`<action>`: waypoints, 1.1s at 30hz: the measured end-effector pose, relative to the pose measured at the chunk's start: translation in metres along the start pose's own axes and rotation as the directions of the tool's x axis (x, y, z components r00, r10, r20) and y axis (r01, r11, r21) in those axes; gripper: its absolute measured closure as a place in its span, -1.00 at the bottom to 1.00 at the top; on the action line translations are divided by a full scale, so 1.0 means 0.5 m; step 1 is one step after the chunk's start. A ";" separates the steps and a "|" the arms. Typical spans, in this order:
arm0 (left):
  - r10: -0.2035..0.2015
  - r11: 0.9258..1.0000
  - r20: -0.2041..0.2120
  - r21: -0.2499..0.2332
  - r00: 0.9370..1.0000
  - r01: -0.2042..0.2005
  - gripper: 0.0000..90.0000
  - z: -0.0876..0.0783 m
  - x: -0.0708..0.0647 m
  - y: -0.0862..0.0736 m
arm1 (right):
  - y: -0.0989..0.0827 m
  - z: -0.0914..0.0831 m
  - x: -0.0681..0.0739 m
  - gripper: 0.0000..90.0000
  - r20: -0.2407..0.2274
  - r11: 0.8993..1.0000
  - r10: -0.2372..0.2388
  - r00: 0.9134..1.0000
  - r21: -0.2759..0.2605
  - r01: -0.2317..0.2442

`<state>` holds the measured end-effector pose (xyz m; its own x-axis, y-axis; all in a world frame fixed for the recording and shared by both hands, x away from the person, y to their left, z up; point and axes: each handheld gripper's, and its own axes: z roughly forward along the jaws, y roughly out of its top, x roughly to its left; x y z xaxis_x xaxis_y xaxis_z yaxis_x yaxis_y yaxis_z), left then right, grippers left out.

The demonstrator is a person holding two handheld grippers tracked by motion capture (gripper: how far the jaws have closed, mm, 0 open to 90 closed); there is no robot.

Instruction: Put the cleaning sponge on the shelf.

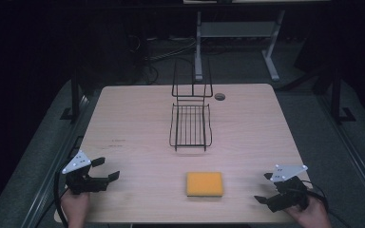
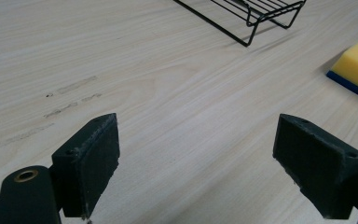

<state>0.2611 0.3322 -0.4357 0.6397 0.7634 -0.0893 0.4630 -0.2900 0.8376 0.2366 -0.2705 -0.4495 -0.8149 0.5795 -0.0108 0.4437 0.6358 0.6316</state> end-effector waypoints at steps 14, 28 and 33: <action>-0.007 1.000 0.002 0.002 1.000 0.007 -0.69 -0.006 0.003 -0.006 | 0.013 0.001 0.002 -0.68 -0.047 1.000 -0.014 0.999 0.008 0.015; 0.001 1.000 0.004 0.004 1.000 -0.001 -0.69 0.001 0.001 -0.002 | 0.056 0.011 0.002 -0.68 -0.117 0.999 -0.048 0.992 0.013 0.050; 0.006 1.000 0.004 0.003 1.000 -0.006 -0.69 -0.001 0.003 -0.002 | 0.075 0.020 0.006 -0.68 -0.132 0.997 -0.066 0.989 0.027 0.070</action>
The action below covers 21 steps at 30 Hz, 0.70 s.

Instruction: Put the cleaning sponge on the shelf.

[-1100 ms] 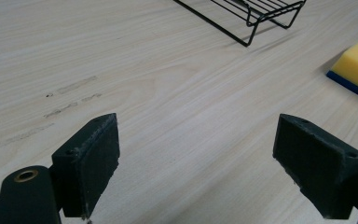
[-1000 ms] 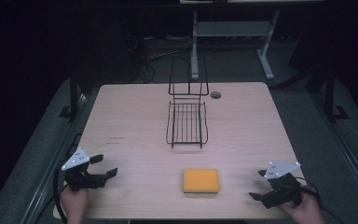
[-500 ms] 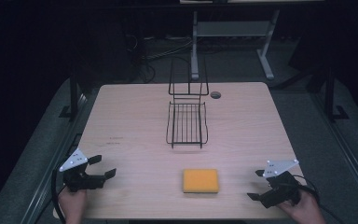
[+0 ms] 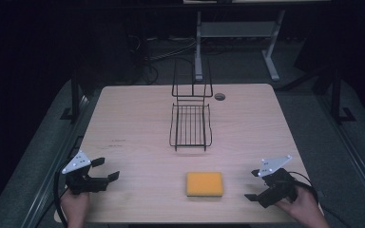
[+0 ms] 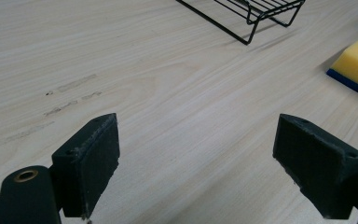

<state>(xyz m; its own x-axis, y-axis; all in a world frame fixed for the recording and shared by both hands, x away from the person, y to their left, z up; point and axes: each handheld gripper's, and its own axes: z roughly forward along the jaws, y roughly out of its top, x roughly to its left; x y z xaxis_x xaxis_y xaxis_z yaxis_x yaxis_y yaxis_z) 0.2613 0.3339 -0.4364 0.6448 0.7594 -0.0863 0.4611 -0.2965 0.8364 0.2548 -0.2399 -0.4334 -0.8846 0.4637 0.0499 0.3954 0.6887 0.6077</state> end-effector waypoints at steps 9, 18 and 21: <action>-0.004 1.000 0.003 -0.002 1.000 0.004 -0.69 0.001 -0.001 0.001 | 0.033 0.011 0.001 -0.68 -0.023 0.999 -0.042 0.999 0.012 0.043; -0.001 1.000 0.003 -0.004 1.000 0.001 -0.69 0.001 -0.001 0.002 | 0.070 0.020 0.003 -0.68 -0.053 0.995 -0.092 0.994 0.032 0.094; -0.002 1.000 0.005 -0.001 1.000 0.002 -0.69 0.002 -0.001 0.002 | 0.083 0.025 0.005 -0.68 -0.062 0.993 -0.110 0.992 0.039 0.112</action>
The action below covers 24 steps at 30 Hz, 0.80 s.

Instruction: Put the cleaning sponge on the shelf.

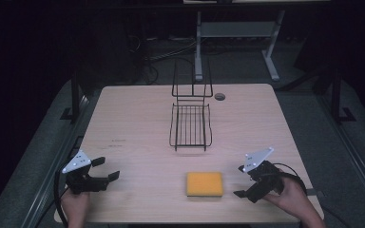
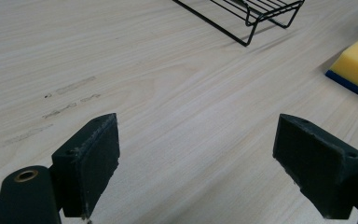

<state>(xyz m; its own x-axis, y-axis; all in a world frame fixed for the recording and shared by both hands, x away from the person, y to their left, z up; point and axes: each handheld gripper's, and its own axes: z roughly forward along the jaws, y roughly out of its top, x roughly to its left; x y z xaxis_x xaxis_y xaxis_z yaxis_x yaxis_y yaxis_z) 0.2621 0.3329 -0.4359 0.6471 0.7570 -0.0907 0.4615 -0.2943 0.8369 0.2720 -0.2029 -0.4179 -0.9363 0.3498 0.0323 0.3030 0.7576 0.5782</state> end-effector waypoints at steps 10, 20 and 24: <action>0.000 1.000 0.000 -0.003 1.000 0.000 -0.69 -0.002 0.000 0.001 | 0.051 0.026 0.004 -0.68 -0.052 0.998 -0.061 0.997 0.021 0.062; 0.003 1.000 0.002 -0.003 1.000 -0.002 -0.69 0.001 -0.001 0.001 | 0.087 0.052 0.007 -0.68 -0.083 0.993 -0.103 0.991 0.051 0.108; 0.002 1.000 0.002 -0.004 1.000 -0.002 -0.69 0.001 0.000 0.001 | 0.099 0.058 0.008 -0.68 -0.092 0.991 -0.116 0.989 0.052 0.121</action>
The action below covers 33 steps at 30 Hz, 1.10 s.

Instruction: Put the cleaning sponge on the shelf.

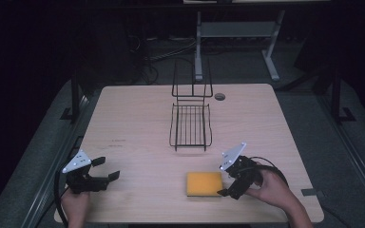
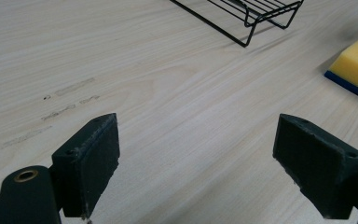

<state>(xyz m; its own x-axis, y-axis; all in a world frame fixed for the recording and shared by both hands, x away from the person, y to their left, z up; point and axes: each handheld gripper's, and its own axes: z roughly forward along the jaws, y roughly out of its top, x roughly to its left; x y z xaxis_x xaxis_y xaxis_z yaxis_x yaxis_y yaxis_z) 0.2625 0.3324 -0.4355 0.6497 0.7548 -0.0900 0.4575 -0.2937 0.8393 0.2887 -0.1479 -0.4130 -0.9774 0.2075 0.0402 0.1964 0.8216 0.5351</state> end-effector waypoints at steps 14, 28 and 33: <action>-0.001 1.000 0.004 -0.001 1.000 0.001 -0.69 0.001 -0.001 0.001 | 0.036 0.030 -0.013 -0.68 -0.050 0.999 -0.039 0.998 0.011 0.039; -0.002 1.000 0.004 -0.002 1.000 0.002 -0.69 0.001 -0.001 0.001 | 0.063 0.062 -0.020 -0.68 -0.096 0.997 -0.072 0.993 0.031 0.075; -0.001 1.000 0.004 -0.002 1.000 0.001 -0.69 0.001 -0.001 0.001 | 0.066 0.073 -0.021 -0.68 -0.105 0.996 -0.077 0.991 0.047 0.082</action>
<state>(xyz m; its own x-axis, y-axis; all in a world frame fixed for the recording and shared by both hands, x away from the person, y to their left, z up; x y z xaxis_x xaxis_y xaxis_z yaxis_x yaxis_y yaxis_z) 0.2629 0.3315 -0.4352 0.6518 0.7526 -0.0936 0.4574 -0.2916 0.8401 0.3085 -0.1035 -0.4267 -0.9924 0.0864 0.0875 0.1186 0.8598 0.4967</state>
